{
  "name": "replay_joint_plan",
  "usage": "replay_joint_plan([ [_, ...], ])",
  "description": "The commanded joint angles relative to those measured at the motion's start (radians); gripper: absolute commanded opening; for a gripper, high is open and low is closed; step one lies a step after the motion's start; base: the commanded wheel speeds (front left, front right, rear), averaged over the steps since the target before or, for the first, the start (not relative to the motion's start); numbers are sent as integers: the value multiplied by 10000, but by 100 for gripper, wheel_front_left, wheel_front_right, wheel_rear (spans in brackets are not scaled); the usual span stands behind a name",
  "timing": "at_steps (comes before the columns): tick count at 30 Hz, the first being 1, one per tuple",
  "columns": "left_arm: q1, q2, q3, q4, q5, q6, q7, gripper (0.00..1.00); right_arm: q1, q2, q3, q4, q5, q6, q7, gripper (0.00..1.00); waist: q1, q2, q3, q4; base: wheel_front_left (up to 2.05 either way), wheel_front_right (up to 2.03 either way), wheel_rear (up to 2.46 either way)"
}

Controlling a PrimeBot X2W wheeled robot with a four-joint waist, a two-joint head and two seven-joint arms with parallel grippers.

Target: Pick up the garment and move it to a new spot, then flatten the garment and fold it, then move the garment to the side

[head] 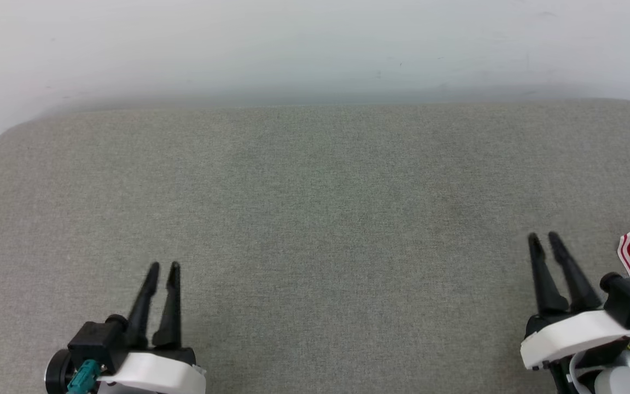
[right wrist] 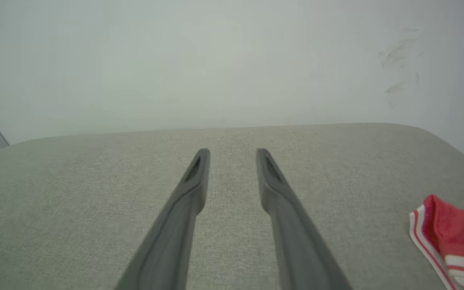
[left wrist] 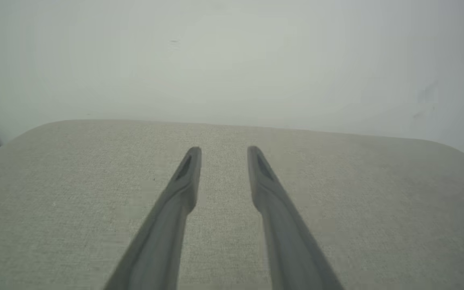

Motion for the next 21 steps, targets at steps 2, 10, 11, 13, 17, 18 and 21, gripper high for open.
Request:
replay_joint_plan([
  [2,53,-11,-9,119,-48,0,7,0,67,5,-10,144,45,0,39,0,0,0,-2,0,0,0,0],
  [10,-79,53,-9,278,-1718,7,346,0,8,45,-107,271,1609,-1,365,0,0,0,-54,5,0,0,0],
  [11,-100,61,-8,306,-1915,6,387,0,6,49,-114,281,1795,-1,399,0,0,0,-60,6,0,0,0],
  [13,-143,76,-6,360,-2301,4,469,0,1,59,-127,300,2162,-1,466,0,0,0,-73,8,0,0,0],
  [17,-219,103,0,461,-3038,0,628,0,-11,76,-153,342,2862,-1,596,0,0,0,-99,11,0,0,0],
  [18,-236,109,1,485,-3217,-1,664,0,-15,81,-160,352,3034,-1,625,0,0,0,-106,12,0,0,0],
  [21,-292,126,8,556,-3744,-4,779,0,-27,92,-180,384,3536,-2,719,0,0,0,-125,14,0,0,0],
])
